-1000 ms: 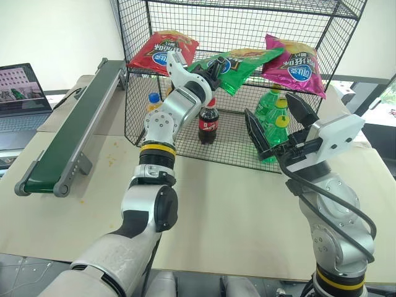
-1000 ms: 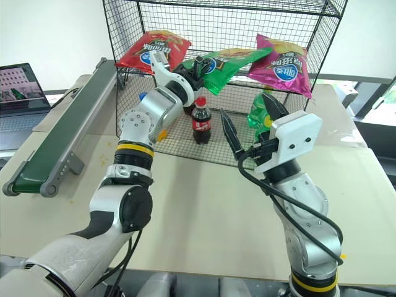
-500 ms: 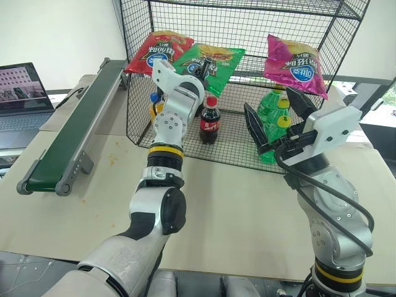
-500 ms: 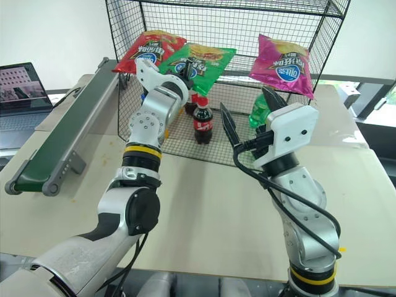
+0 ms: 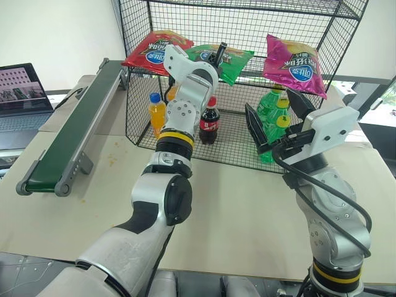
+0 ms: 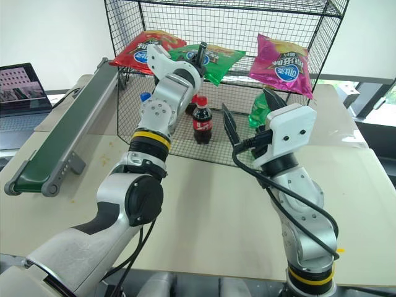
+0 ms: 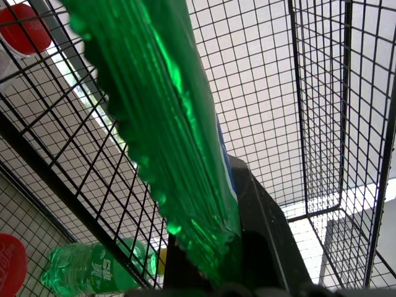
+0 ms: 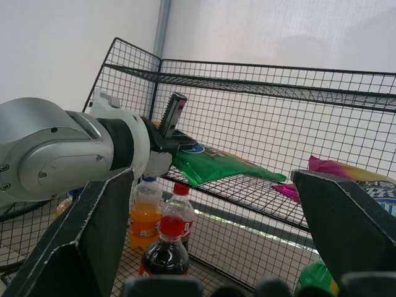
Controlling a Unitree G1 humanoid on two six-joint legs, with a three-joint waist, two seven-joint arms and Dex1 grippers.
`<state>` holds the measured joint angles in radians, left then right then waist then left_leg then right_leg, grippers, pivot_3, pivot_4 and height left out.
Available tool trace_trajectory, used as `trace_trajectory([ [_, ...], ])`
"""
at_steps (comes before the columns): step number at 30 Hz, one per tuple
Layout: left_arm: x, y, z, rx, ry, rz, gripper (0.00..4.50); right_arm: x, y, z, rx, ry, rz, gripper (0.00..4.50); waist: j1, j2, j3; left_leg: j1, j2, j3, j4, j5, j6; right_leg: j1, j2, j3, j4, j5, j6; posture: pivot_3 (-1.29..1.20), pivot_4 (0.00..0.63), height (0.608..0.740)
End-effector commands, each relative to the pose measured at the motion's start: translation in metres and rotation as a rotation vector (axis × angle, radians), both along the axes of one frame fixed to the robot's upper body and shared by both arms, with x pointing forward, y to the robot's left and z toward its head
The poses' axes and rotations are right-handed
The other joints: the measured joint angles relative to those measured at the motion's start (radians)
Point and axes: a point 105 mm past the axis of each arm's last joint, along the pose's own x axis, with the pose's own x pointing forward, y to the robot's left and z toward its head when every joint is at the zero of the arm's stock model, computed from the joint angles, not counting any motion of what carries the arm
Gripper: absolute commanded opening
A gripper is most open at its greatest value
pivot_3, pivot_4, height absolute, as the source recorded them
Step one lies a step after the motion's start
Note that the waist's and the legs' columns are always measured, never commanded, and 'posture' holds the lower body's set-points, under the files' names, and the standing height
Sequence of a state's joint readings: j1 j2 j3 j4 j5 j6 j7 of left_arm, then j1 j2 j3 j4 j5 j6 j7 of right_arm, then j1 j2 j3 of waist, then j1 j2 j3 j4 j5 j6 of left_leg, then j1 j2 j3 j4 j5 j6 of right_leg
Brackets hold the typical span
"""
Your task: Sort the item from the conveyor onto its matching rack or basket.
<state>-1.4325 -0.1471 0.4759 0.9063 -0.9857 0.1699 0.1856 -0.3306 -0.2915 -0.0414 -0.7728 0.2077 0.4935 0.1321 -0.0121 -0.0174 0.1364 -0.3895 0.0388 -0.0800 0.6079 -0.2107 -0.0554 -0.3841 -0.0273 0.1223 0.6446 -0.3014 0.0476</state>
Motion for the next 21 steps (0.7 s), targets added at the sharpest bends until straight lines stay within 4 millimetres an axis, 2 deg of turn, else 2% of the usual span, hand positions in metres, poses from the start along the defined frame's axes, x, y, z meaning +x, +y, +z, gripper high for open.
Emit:
trace_trajectory([
  [1, -0.029, -0.064, 0.028, -0.043, -0.061, -0.149, 0.57, -0.009, 0.001, 0.008, 0.003, -0.046, -0.004, 4.50, 0.000, 0.000, 0.000, 0.000, 0.000, 0.000, 0.000, 0.000, 0.000, 0.000, 0.000, 0.000, 0.000, 0.000, 0.000, 0.00, 0.150, 0.740],
  [2, -0.031, -0.066, 0.028, -0.046, -0.062, -0.168, 0.77, -0.009, 0.000, 0.008, 0.004, -0.046, -0.005, 4.50, 0.000, 0.000, 0.000, 0.000, 0.000, 0.000, 0.000, 0.000, 0.000, 0.000, 0.000, 0.000, 0.000, 0.000, 0.000, 0.00, 0.150, 0.740],
  [7, -0.043, -0.077, 0.026, 0.008, -0.095, -0.293, 2.98, -0.008, 0.001, 0.006, 0.010, -0.038, -0.002, 4.50, 0.000, 0.000, 0.000, 0.000, -0.001, 0.000, 0.000, 0.000, 0.000, 0.000, 0.000, 0.000, 0.001, 0.000, 0.000, 0.00, 0.150, 0.740],
  [11, -0.056, -0.076, 0.022, 0.067, -0.125, -0.392, 4.49, -0.005, 0.001, 0.005, 0.013, -0.033, 0.007, 4.50, -0.001, 0.000, 0.000, 0.000, -0.001, 0.000, 0.000, 0.000, 0.000, 0.000, -0.001, 0.000, 0.001, 0.000, 0.000, 0.00, 0.150, 0.740],
  [14, -0.061, -0.060, 0.020, 0.099, -0.144, -0.413, 4.49, -0.003, 0.002, 0.004, 0.017, -0.028, 0.019, 4.50, -0.001, 0.000, 0.000, 0.001, -0.001, 0.000, 0.000, 0.000, 0.000, 0.000, -0.001, 0.000, 0.002, 0.000, 0.000, 0.00, 0.150, 0.740],
  [18, -0.065, -0.025, 0.012, 0.215, -0.185, -0.406, 4.49, 0.001, 0.004, 0.002, 0.019, -0.023, 0.041, 4.50, -0.008, 0.001, -0.001, 0.003, 0.000, 0.000, 0.000, 0.001, 0.000, 0.001, 0.000, 0.001, 0.004, 0.000, 0.000, 0.00, 0.150, 0.740],
  [21, -0.069, -0.012, 0.003, 0.267, -0.178, -0.413, 4.49, 0.002, 0.005, 0.002, 0.021, -0.023, 0.054, 4.50, -0.006, 0.001, -0.001, 0.002, 0.000, 0.000, 0.001, 0.002, -0.001, 0.001, 0.000, 0.001, 0.004, 0.000, 0.000, 0.00, 0.150, 0.740],
])
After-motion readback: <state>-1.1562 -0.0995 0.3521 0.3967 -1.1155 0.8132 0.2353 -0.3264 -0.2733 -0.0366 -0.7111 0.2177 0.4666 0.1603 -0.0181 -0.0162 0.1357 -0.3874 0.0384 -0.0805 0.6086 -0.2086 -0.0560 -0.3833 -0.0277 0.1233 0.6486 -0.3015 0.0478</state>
